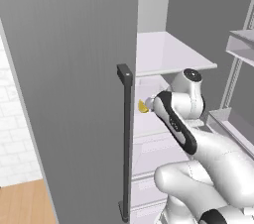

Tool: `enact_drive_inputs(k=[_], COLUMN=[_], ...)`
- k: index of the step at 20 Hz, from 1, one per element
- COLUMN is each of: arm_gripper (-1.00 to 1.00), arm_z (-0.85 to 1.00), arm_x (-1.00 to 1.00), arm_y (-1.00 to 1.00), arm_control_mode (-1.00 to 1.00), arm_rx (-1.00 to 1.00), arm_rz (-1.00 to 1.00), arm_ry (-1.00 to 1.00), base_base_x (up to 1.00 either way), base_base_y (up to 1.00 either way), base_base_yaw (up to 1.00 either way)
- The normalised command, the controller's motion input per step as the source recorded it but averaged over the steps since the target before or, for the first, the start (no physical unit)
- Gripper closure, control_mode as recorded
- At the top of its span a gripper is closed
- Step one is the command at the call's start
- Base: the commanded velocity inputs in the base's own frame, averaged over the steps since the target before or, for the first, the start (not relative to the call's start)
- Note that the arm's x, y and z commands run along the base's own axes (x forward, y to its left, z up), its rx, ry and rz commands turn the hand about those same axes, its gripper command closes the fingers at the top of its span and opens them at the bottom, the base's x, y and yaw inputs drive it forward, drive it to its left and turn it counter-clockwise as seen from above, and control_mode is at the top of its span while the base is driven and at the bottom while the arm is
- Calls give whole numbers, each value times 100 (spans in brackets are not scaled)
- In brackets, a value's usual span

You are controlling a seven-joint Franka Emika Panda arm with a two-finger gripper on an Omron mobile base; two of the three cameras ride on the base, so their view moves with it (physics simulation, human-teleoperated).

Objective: Grab a lemon wedge from the fridge and one ice cube from the ice bowl, and put them in the glass of lemonade.

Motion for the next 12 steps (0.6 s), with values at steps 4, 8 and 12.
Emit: enact_drive_inputs(k=[4,8,12], arm_gripper=[-100,-100,-100], arm_z=[-22,-24,-53], arm_x=[59,51,44], arm_y=[0,0,0], arm_control_mode=[-100,-100,-100], arm_rx=[-8,-5,-2], arm_rz=[13,12,11], arm_ry=[7,4,4], base_base_x=[0,0,0], base_base_y=[0,0,0], base_base_yaw=[0,0,0])
